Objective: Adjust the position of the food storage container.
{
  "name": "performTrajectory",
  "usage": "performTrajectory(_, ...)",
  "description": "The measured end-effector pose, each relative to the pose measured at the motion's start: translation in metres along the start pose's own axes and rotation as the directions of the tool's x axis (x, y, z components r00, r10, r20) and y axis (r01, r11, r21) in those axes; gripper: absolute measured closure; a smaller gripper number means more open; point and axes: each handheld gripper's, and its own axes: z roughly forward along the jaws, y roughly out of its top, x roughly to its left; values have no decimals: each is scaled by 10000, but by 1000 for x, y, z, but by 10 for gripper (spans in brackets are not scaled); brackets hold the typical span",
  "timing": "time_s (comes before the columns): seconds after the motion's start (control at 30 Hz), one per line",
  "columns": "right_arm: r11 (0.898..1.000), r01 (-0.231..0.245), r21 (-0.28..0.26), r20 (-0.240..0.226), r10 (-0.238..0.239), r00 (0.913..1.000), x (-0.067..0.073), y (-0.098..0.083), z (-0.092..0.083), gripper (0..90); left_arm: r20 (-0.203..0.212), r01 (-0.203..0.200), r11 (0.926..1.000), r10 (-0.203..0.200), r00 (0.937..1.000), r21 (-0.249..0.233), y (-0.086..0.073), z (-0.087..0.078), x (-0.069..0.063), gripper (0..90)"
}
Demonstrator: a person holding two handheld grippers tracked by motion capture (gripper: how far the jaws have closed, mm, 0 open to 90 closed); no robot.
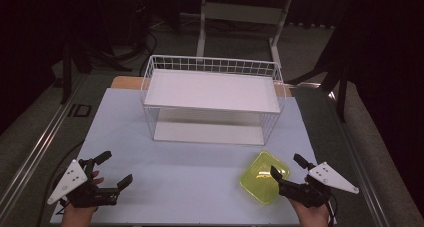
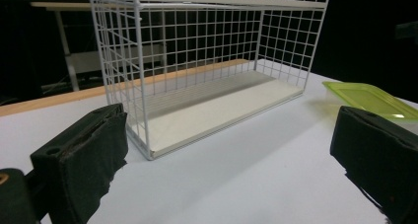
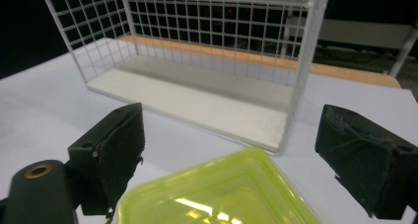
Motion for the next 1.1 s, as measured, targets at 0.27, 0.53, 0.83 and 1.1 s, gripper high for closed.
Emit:
performTrajectory(0.27, 9893, 363, 1411, 275, -406, 9988, -19, -14, -2, 434, 8, -66, 10000, 66, 10000, -75, 1, 0, -3, 20)
performTrajectory(0.53, 9397, 296, 3406, 25, -324, 9995, -39, -46, -9, 900, 45, -213, 9998, 213, 9998, 67, 1, 5, -6, 20)
performTrajectory(0.83, 8930, 636, 4455, -1262, -77, 9920, -35, -71, 2, 900, -4, -311, 9995, 311, 9995, 55, 1, 6, -6, 20)
performTrajectory(1.1, 8887, 933, 4489, -2008, -14, 9796, -22, -71, 20, 900, -41, -327, 9994, 327, 9995, 63, 1, 6, -6, 20)
